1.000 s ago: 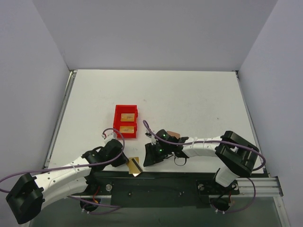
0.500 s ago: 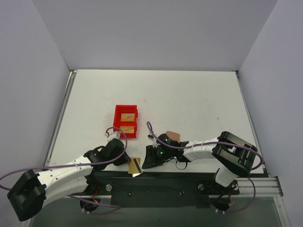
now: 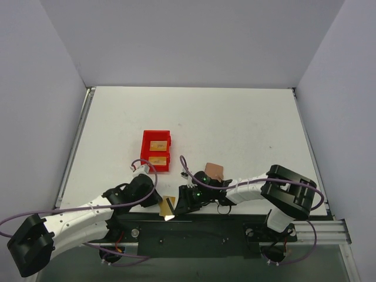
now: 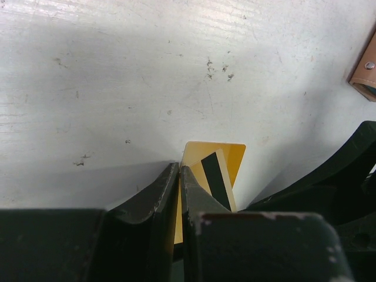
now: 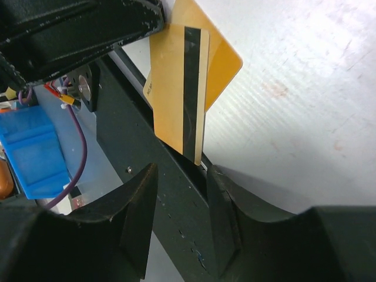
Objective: Put the credit cards into the card holder
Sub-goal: Pick up the credit card at the corner of the board.
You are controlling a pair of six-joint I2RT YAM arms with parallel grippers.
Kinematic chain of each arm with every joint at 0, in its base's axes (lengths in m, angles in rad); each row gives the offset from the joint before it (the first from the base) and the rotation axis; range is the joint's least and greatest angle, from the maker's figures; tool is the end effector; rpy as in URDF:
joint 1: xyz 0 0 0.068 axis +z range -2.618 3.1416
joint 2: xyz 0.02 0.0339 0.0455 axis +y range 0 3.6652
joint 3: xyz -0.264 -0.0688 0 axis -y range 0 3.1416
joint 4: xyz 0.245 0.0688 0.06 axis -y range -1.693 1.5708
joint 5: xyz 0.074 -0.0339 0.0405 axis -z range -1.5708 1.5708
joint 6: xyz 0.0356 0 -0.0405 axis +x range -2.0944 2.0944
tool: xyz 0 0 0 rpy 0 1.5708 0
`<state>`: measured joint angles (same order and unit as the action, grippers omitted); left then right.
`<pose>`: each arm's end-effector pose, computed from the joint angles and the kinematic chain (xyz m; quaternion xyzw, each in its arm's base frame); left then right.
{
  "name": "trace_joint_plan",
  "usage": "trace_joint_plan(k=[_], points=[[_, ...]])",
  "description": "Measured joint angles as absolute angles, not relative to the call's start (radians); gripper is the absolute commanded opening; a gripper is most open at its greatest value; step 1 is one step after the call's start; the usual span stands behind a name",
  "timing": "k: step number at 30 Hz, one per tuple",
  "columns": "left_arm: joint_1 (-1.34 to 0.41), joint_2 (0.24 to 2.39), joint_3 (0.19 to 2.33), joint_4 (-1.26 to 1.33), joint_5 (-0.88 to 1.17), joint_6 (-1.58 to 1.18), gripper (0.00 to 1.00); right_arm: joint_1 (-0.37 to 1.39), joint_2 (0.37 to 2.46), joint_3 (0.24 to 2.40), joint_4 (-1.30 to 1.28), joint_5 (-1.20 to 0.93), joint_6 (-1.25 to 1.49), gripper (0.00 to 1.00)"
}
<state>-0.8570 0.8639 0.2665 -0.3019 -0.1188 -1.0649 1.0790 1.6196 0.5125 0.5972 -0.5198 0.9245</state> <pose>0.1033 -0.1128 0.1404 -0.1172 0.9354 -0.2375 0.2343 0.1203 0.2619 0.1337 -0.1940 0.8211 0.5313 0.0767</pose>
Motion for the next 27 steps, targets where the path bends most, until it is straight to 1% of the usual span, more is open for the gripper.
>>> trace_joint_plan(k=[9,27], points=[[-0.859,0.81,0.253,-0.342,-0.119,-1.06,0.17,1.114,1.632,0.508,0.592,-0.501,0.95,0.36],[-0.859,0.82,0.253,-0.332,-0.112,-1.05,0.17,1.127,1.703,0.558,0.587,-0.546,0.973,0.36]])
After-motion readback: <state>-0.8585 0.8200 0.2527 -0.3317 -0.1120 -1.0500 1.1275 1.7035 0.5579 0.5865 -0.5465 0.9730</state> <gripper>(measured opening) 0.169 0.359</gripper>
